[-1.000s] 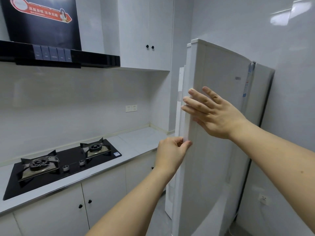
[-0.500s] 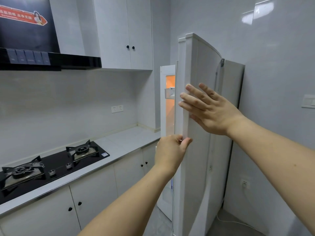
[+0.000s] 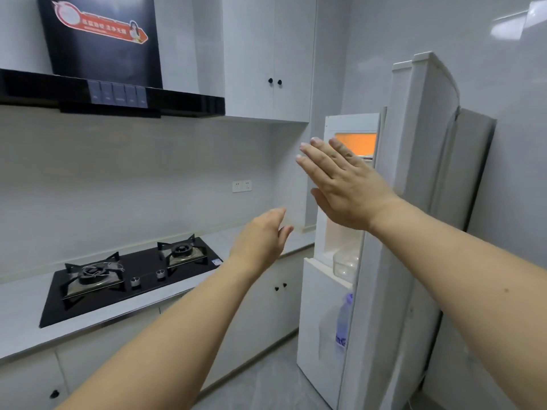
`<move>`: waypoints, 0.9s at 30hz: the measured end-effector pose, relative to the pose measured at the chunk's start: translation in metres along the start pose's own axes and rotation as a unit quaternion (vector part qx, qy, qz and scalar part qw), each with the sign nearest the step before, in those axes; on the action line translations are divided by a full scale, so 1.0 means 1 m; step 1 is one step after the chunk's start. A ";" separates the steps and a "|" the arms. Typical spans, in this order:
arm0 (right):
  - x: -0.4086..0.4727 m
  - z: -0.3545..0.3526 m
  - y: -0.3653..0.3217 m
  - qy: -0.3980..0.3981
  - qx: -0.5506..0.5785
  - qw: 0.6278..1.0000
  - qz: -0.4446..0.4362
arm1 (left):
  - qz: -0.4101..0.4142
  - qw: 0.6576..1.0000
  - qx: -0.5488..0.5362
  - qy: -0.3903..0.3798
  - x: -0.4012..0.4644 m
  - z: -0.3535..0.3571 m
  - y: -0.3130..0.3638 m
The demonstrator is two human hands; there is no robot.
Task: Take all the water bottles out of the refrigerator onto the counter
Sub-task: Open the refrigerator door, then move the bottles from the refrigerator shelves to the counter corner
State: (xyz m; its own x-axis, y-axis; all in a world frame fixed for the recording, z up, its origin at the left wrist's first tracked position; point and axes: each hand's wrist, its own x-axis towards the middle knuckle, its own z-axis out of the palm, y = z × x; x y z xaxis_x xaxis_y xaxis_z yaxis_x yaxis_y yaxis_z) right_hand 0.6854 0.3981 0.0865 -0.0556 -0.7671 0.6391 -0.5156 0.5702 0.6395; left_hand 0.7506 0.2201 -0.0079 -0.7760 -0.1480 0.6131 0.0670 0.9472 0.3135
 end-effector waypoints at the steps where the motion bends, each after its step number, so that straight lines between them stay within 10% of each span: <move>1: 0.010 0.009 -0.007 -0.004 0.006 1.000 0.006 | -0.002 1.000 0.013 0.002 0.005 -0.004 -0.014; 27: 0.158 0.303 -0.026 -0.191 0.017 0.967 0.168 | 0.049 0.993 0.050 -0.092 0.277 0.082 -0.277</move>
State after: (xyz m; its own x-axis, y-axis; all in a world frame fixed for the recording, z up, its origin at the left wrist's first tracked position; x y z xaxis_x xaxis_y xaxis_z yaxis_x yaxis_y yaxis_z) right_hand 0.4308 0.1727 0.0412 -0.5338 -0.5963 0.5996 -0.4406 0.8013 0.4046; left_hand 0.4656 -0.0600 0.0153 -0.8711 -0.0072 0.4910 0.0927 0.9795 0.1787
